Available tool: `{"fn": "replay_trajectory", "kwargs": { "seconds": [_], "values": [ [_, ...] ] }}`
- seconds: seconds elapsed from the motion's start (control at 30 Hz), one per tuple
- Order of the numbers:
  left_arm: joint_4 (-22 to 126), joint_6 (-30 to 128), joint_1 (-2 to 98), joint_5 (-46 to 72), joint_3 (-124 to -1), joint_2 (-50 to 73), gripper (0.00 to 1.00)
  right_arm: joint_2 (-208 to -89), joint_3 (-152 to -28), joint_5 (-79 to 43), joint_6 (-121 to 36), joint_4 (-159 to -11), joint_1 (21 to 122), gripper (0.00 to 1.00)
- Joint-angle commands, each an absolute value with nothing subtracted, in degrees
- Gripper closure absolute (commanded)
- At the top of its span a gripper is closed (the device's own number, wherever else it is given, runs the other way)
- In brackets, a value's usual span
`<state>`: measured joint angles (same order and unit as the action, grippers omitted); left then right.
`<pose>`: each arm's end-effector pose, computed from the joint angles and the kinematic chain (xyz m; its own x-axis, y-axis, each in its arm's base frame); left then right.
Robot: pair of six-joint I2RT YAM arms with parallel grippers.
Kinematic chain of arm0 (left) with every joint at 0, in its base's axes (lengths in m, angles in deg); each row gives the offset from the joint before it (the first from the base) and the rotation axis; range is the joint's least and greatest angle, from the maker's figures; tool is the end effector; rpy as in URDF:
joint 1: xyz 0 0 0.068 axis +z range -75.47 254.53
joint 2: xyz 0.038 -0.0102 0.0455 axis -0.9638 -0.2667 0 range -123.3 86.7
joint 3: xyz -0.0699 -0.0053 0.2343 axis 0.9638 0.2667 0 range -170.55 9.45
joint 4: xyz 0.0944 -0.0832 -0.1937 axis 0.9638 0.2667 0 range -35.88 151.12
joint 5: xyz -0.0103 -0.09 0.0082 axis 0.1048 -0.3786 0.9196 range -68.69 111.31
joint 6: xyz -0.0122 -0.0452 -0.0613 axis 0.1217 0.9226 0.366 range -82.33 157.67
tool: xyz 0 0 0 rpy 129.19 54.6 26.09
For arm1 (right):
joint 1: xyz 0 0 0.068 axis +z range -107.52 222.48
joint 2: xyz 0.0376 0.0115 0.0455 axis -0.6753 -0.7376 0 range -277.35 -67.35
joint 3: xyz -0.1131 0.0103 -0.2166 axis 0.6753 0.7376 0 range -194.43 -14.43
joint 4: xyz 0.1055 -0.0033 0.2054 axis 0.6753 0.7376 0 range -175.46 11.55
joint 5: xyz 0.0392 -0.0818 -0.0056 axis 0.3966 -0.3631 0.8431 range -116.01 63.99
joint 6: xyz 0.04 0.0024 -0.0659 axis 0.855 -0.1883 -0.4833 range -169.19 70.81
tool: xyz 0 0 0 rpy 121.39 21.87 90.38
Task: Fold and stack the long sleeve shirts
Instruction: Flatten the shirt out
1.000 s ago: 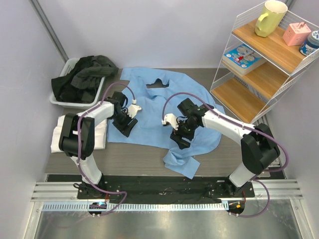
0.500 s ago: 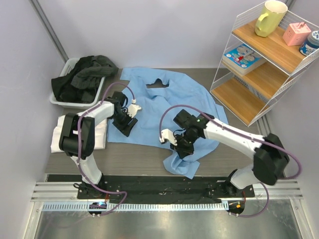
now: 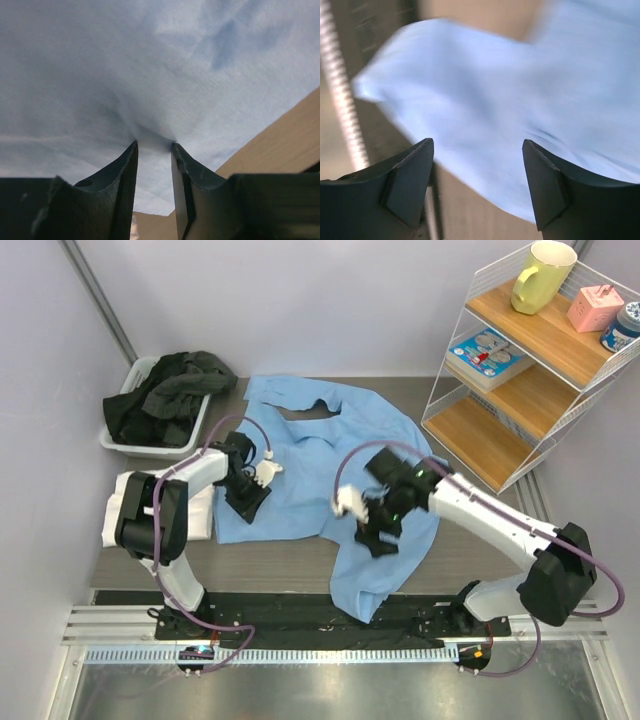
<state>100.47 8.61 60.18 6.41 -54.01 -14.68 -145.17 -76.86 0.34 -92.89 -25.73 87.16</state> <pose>0.2712 -0.0868 0.1238 -0.7142 0.6673 -0.2115 0.6993 0.6930 -0.1752 0.1394 0.1789 0.2162 -0.0055 -0.8761 -0.4821 -0.9889 -0.0667 0.1325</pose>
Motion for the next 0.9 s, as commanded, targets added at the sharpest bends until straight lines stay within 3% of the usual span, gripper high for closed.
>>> {"fn": "replay_trajectory", "kwargs": {
  "seconds": [0.0, 0.23, 0.47, 0.67, 0.87],
  "values": [
    [108.6, 7.3, 54.5, 5.8, -47.9, -12.9, 0.67, -149.1, -84.1, 0.2, -95.5, -23.4, 70.4, 0.23],
    [107.6, 7.2, 55.1, 9.9, -42.1, -10.4, 0.66, -157.7, -77.8, -6.8, -98.2, -28.2, 55.5, 0.29],
    [107.7, 4.4, 57.9, 8.8, -41.8, -10.5, 0.61, -162.2, -70.2, -13.6, -98.4, -37.4, 53.3, 0.31],
    [108.6, 0.1, 57.9, 9.7, -38.4, -6.8, 0.60, -156.2, -62.3, -15.3, -102.0, -32.9, 53.0, 0.36],
    [109.1, 0.1, 57.9, 7.5, -41.3, -3.9, 0.51, -150.0, -62.7, -14.5, -104.3, -26.1, 52.8, 0.41]
  ]
}}
